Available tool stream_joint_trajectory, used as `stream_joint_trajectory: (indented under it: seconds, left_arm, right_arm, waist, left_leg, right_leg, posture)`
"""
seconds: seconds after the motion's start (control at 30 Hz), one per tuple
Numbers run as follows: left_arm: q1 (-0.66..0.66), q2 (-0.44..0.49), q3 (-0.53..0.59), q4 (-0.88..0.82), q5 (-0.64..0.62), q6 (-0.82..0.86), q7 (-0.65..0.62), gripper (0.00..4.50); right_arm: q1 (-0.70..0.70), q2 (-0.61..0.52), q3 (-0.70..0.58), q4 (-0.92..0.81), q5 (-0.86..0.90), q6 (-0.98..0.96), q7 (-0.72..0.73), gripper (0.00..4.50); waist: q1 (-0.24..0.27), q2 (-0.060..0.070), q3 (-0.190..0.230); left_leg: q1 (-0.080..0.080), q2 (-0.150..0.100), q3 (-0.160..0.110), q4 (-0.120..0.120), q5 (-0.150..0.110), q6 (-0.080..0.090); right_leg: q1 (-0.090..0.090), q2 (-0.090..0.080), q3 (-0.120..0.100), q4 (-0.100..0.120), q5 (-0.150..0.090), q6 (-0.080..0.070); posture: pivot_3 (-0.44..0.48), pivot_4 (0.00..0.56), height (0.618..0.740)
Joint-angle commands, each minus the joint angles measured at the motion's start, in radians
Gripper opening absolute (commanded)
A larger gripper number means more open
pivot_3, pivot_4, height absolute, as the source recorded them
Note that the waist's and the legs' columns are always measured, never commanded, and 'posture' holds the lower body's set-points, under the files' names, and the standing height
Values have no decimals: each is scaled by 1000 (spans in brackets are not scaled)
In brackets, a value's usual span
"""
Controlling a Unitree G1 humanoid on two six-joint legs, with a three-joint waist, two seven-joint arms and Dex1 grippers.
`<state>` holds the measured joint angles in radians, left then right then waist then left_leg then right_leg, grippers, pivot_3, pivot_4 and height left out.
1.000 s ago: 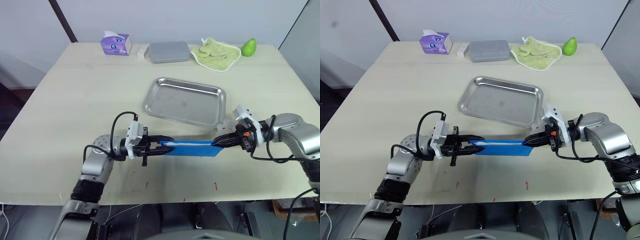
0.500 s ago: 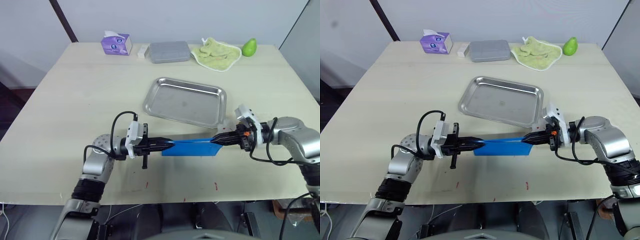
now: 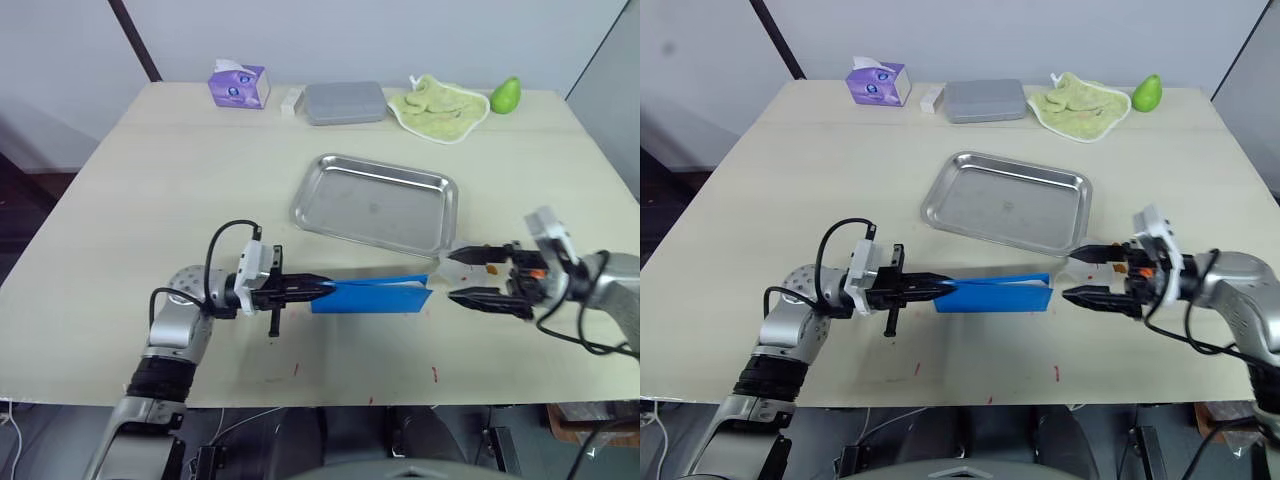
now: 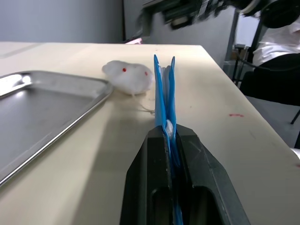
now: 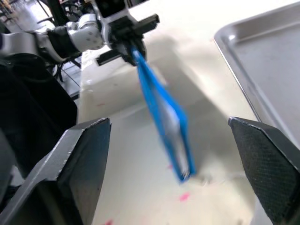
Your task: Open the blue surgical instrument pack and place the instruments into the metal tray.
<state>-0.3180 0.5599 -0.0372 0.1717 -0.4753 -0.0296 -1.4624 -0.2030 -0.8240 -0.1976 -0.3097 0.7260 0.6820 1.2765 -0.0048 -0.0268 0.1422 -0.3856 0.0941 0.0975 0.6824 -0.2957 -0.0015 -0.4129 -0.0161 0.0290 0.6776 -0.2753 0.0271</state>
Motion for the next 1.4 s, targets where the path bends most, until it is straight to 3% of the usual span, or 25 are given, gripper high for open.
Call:
stream_joint_trajectory:
  seconds: [0.03, 0.3, 0.5, 0.77, 0.87, 1.07, 1.13, 1.4]
  left_arm:
    - [-9, 14, 19, 10, -5, -16, -19, 0]
    - [-8, 40, 35, 33, -9, -22, -44, 0]
    - [1, 44, 35, 32, -6, -36, -48, 0]
    - [6, 46, 34, 29, -3, -41, -44, 0]
    - [14, 46, 32, 6, -1, -34, -29, 0]
    - [19, 45, 26, -18, 1, -24, -11, 0]
    - [21, 45, 26, -22, 2, -23, -8, 0]
    - [21, 53, 13, -19, 24, -29, -18, 0]
  right_arm:
    - [61, -36, -115, -127, 69, -2, -29, 4487]
    - [142, -63, -139, -157, -23, -26, -170, 4487]
    - [29, -69, 15, 24, -203, -53, -289, 4487]
    - [-100, -43, 180, 219, -334, -99, -281, 4487]
    - [-146, -24, 246, 290, -389, -120, -274, 3660]
    - [-164, -29, 237, 267, -371, -106, -234, 660]
    - [-158, -41, 217, 242, -350, -93, -218, 53]
    - [-164, -35, 31, 76, -91, 82, -198, 53]
  waist:
    - [-4, 0, 0]
    - [-10, 0, 0]
    - [-9, 0, 0]
    - [-6, 1, 0]
    - [-8, 1, 0]
    - [-6, 1, 0]
    - [-6, 1, 0]
    - [-5, 1, 0]
  left_leg:
    - [1, 0, 0, 0, 0, 0]
    - [1, 0, -1, 0, 0, 0]
    - [1, 0, 0, 0, 0, 0]
    - [1, 0, 0, 0, 0, 0]
    - [1, 0, 0, 0, 0, 0]
    - [0, 0, 0, 0, 0, 0]
    - [0, 0, 0, 0, 0, 0]
    - [0, 0, 0, 0, 0, 0]
  right_leg:
    - [0, 0, 0, 0, 0, 0]
    - [1, 0, 0, 0, 0, 0]
    - [1, 0, 1, 1, 0, 0]
    - [0, 0, 0, 0, 0, 0]
    - [0, 0, 1, 0, 0, 0]
    - [0, 0, 1, 0, 0, 0]
    - [0, 0, 1, 0, 0, 0]
    - [0, 0, 0, 0, 0, 0]
  posture:
    - [0, 150, 740]
    - [0, 150, 740]
    - [0, 150, 740]
    - [0, 150, 740]
    - [0, 150, 740]
    - [0, 150, 740]
    - [0, 150, 740]
    - [0, 150, 740]
